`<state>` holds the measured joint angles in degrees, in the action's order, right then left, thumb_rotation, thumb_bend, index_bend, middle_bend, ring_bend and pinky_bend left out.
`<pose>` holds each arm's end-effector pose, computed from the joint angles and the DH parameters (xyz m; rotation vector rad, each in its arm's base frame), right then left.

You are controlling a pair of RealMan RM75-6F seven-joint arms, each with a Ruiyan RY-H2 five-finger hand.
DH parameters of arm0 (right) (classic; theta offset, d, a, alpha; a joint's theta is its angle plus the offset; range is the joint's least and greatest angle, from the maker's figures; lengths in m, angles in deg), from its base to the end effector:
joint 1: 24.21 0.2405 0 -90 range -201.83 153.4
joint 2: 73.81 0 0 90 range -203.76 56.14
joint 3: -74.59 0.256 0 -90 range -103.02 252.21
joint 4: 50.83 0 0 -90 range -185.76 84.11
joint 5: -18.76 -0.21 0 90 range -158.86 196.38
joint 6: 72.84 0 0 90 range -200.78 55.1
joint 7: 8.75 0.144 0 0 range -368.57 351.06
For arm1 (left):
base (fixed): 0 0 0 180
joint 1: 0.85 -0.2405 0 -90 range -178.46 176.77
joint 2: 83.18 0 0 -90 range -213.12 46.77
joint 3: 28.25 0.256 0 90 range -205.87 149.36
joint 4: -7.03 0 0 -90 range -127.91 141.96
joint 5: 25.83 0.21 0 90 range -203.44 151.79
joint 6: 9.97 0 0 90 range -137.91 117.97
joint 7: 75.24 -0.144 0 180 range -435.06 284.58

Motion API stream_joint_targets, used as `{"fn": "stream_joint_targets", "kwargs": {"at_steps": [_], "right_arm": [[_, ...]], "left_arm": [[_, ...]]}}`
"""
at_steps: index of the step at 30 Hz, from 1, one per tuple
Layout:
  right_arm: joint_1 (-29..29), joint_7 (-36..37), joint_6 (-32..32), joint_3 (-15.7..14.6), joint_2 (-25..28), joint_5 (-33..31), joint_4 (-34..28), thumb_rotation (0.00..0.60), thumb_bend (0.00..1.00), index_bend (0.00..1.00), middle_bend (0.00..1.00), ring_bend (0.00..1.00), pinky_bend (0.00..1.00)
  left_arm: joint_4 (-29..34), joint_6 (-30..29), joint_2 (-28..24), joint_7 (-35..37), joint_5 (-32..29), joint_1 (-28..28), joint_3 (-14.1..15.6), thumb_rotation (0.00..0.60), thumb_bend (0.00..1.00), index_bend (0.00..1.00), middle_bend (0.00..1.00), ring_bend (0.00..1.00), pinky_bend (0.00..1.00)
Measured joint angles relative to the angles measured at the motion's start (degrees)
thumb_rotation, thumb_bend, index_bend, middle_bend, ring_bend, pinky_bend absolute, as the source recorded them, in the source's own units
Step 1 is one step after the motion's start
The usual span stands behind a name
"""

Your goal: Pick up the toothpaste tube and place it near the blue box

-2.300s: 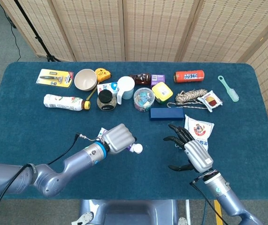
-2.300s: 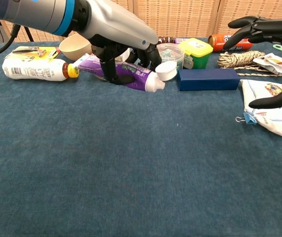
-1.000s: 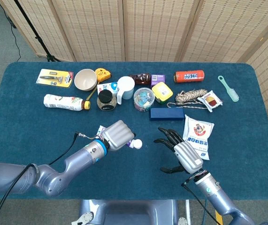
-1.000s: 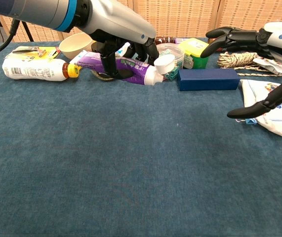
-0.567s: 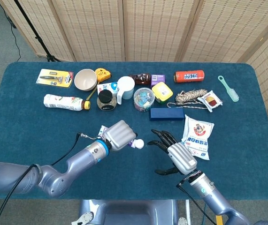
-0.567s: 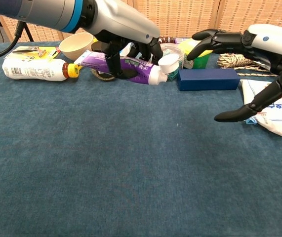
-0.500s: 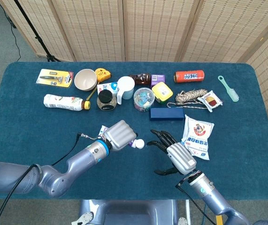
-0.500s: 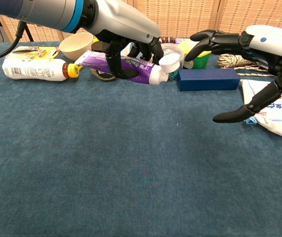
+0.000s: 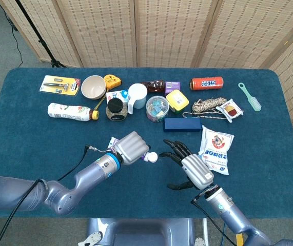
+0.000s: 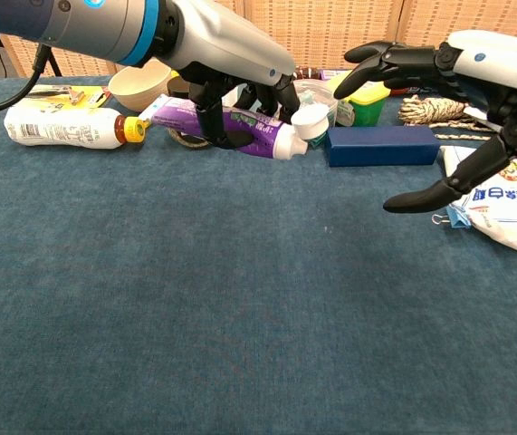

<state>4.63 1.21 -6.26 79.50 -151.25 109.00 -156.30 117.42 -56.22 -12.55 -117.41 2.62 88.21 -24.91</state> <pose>-0.1300 -0.2471 0.0413 1.8150 -1.3092 1.4823 0.0253 0.3287 0.0120 -2.4117 -0.4357 -0.5566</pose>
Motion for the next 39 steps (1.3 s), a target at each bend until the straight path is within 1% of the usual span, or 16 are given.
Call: {"fn": "stream_joint_targets", "kwargs": {"at_steps": [9, 19, 39], "right_arm": [[0.9, -1.0, -1.2, 0.2, -0.9, -1.0, -0.4, 0.600, 0.00, 0.22, 0.00, 0.00, 0.00], [0.9, -1.2, -1.5, -0.3, -1.4, -1.9, 0.4, 0.600, 0.00, 0.22, 0.00, 0.00, 0.00], [1.1, -0.8, -2.0, -0.8, -2.6, -2.6, 2.0, 0.600, 0.00, 0.22, 0.00, 0.00, 0.00]], "left_arm": [[-0.2, -1.0, 1.0, -0.3, -0.3, 0.2, -0.5, 0.600, 1.00, 0.61, 0.50, 0.52, 0.59], [-0.4, -1.1, 0.9, 0.1, -0.1, -0.1, -0.7, 0.600, 1.00, 0.61, 0.50, 0.52, 0.59], [0.1, -2.2, -0.2, 1.3, 2.8, -2.2, -1.2, 0.600, 1.00, 0.61, 0.50, 0.53, 0.59]]}}
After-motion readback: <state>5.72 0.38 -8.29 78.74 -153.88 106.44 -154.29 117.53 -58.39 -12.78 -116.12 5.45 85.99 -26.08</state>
